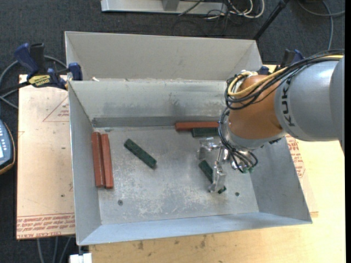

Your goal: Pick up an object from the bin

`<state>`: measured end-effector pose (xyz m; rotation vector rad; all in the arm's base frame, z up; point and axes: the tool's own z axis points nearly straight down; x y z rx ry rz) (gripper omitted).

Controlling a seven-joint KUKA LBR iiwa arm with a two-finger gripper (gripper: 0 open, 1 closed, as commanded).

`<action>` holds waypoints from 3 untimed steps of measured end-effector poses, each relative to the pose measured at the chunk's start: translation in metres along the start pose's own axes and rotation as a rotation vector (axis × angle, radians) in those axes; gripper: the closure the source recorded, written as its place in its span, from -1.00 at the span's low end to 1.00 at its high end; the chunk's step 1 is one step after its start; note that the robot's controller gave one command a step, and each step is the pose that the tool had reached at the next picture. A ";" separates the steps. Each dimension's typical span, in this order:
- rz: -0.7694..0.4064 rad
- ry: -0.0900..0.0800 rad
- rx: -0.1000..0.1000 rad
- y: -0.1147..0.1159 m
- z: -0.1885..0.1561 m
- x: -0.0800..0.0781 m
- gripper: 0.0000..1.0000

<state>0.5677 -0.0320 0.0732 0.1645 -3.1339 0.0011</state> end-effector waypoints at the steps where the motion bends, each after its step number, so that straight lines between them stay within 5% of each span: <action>1: -0.066 -0.005 0.000 -0.015 -0.059 0.061 -1.00; 2: -0.268 -0.015 0.001 -0.017 0.002 0.073 -1.00; 3: -0.233 -0.010 0.001 -0.050 0.002 0.046 -1.00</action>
Offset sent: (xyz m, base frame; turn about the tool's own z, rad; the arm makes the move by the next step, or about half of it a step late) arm -0.0584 -0.0199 0.0567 -0.0704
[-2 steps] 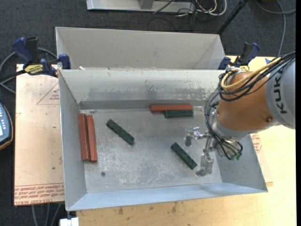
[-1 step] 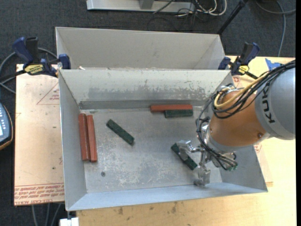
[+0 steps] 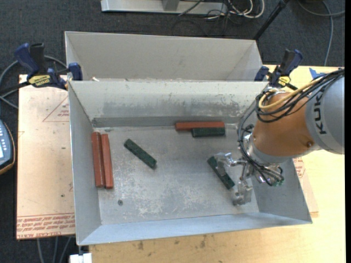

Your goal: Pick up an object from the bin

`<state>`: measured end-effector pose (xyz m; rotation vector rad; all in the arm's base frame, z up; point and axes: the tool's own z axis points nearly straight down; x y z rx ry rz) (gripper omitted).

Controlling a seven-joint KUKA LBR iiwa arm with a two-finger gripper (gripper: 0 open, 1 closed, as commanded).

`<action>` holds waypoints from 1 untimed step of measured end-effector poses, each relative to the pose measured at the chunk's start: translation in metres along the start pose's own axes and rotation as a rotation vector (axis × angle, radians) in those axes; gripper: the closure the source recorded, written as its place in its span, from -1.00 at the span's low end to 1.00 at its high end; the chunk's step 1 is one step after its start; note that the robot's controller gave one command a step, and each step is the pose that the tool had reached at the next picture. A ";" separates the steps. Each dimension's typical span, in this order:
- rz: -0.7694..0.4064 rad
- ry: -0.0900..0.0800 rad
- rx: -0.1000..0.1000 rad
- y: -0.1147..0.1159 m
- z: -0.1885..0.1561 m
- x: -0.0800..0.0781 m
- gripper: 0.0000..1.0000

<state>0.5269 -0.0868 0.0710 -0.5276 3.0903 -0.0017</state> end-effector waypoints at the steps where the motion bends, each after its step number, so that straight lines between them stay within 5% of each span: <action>1: -0.095 0.004 0.000 -0.003 -0.064 0.047 -1.00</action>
Offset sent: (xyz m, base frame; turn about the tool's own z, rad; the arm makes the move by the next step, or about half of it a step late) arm -0.0437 -0.0173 0.0613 -0.0993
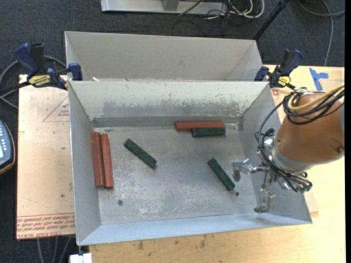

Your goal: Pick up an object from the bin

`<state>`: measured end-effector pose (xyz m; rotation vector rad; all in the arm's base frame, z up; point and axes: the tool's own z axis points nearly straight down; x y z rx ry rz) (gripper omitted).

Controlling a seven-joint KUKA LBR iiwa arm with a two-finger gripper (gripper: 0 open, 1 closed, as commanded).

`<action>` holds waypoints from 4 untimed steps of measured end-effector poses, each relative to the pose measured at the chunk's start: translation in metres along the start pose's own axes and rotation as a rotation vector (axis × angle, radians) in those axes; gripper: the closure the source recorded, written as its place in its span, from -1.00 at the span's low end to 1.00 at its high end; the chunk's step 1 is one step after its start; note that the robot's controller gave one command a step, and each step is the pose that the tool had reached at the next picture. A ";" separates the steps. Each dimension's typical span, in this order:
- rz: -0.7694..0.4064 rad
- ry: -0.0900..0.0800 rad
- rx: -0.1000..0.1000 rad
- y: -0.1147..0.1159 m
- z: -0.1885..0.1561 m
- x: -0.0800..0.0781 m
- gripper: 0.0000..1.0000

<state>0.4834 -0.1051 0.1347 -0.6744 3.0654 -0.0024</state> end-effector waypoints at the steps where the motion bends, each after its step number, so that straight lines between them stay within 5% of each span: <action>1: -0.189 -0.001 -0.005 0.041 0.066 -0.097 -1.00; 2: -0.556 -0.001 0.002 -0.034 -0.021 -0.027 -1.00; 3: -0.703 -0.004 -0.005 0.038 -0.006 -0.084 -1.00; 4: -0.712 0.005 -0.010 -0.013 0.069 -0.029 -1.00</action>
Offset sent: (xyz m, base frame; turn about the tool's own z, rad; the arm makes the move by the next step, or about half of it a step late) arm 0.0706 0.0747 -0.0647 -0.1879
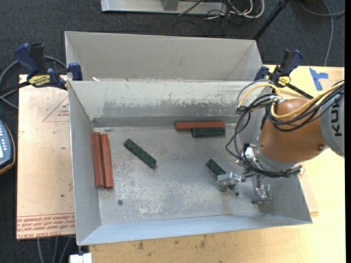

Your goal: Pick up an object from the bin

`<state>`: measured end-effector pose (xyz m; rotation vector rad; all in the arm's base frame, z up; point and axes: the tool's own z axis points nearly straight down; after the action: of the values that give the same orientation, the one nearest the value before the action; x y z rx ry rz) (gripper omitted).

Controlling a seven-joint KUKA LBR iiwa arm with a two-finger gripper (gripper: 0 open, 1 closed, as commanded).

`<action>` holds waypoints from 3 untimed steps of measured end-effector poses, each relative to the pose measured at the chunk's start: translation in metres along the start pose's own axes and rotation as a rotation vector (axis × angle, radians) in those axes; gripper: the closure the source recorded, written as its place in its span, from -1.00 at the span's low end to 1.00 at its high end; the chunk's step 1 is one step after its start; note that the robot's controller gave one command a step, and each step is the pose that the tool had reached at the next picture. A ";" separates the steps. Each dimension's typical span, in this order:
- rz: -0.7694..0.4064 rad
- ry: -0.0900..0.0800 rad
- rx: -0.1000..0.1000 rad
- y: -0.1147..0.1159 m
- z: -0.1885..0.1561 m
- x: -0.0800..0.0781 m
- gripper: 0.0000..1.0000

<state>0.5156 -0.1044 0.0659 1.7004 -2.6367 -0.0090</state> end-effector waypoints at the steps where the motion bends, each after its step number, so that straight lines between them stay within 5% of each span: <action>1: -0.354 -0.004 0.012 0.009 -0.076 -0.049 -1.00; 2: -0.512 -0.001 0.003 -0.004 -0.002 -0.051 -1.00; 3: -0.704 -0.002 0.011 -0.066 -0.006 -0.077 -1.00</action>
Offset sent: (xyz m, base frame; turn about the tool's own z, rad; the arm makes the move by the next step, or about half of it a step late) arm 0.0108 0.0460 0.0748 -0.3551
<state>0.6072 -0.0612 0.0712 2.5127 -1.8947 0.0020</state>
